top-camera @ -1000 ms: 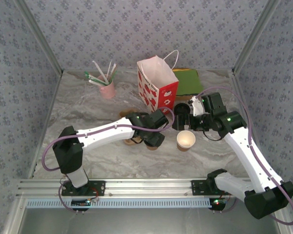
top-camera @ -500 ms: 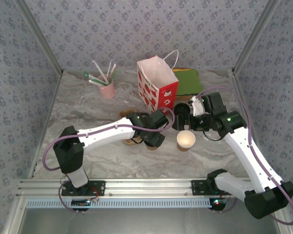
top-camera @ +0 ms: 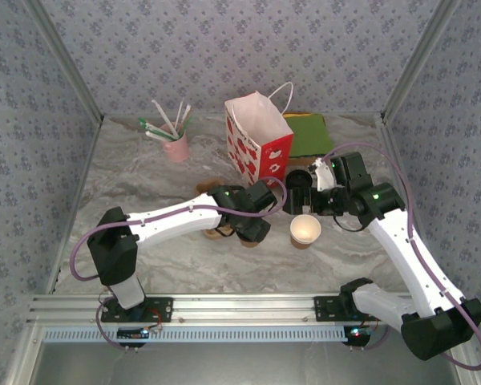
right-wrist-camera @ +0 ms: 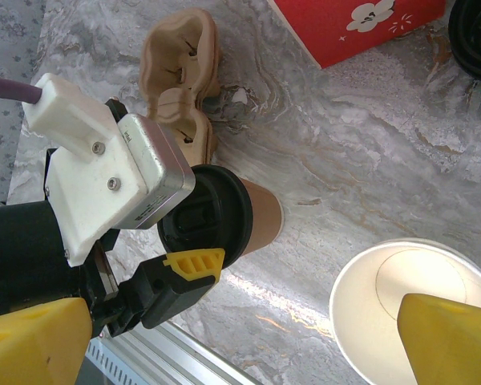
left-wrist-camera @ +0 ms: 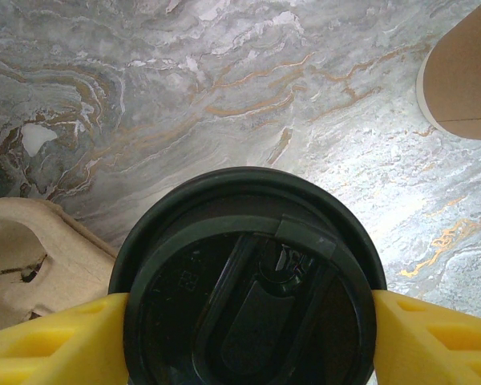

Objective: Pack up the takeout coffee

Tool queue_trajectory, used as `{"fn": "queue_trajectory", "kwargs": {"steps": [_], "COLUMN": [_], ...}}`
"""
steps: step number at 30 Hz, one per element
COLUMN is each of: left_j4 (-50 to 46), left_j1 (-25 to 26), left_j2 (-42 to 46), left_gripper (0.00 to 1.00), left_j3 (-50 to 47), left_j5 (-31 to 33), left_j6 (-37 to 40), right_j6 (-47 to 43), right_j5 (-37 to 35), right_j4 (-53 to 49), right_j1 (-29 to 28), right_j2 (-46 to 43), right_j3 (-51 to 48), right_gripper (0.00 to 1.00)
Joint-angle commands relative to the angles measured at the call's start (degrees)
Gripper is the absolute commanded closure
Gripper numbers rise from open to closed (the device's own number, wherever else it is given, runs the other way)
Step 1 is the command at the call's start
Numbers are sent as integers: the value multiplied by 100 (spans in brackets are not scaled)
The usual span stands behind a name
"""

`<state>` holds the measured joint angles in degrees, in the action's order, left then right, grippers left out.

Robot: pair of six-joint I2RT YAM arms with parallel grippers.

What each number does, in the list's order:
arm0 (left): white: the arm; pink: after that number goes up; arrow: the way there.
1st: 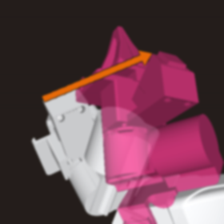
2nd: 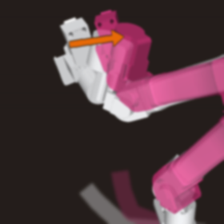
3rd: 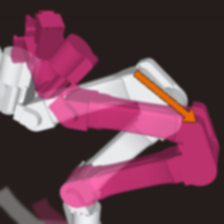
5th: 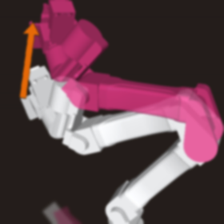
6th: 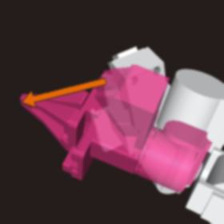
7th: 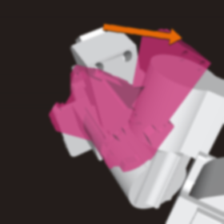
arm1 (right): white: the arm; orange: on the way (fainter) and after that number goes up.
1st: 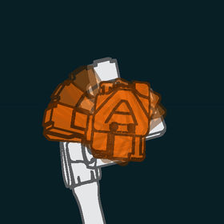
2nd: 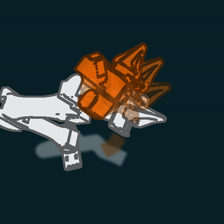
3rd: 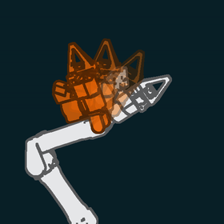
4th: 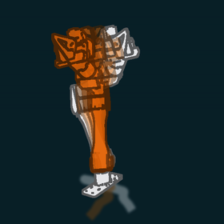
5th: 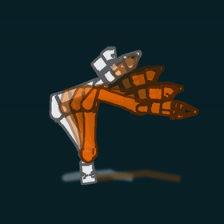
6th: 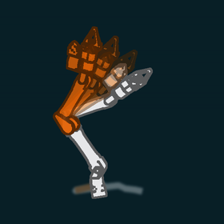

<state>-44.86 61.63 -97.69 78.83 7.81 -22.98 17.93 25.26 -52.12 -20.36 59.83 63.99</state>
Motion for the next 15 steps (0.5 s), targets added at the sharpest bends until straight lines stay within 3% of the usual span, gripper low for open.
{"fn": "queue_trajectory", "kwargs": {"steps": [1, 15], "left_j4": [-40, -11], "left_j1": [34, 33], "left_j2": [-40, 4], "left_gripper": [28, 26], "left_j3": [-113, -193], "left_j5": [19, -16], "left_j6": [-19, -83], "right_j6": [-27, -18], "right_j5": [23, 23], "right_j4": [24, 48], "right_j1": [25, 24], "right_j2": [-7, 2], "right_j3": [-38, -62], "right_gripper": [0, 0]}}
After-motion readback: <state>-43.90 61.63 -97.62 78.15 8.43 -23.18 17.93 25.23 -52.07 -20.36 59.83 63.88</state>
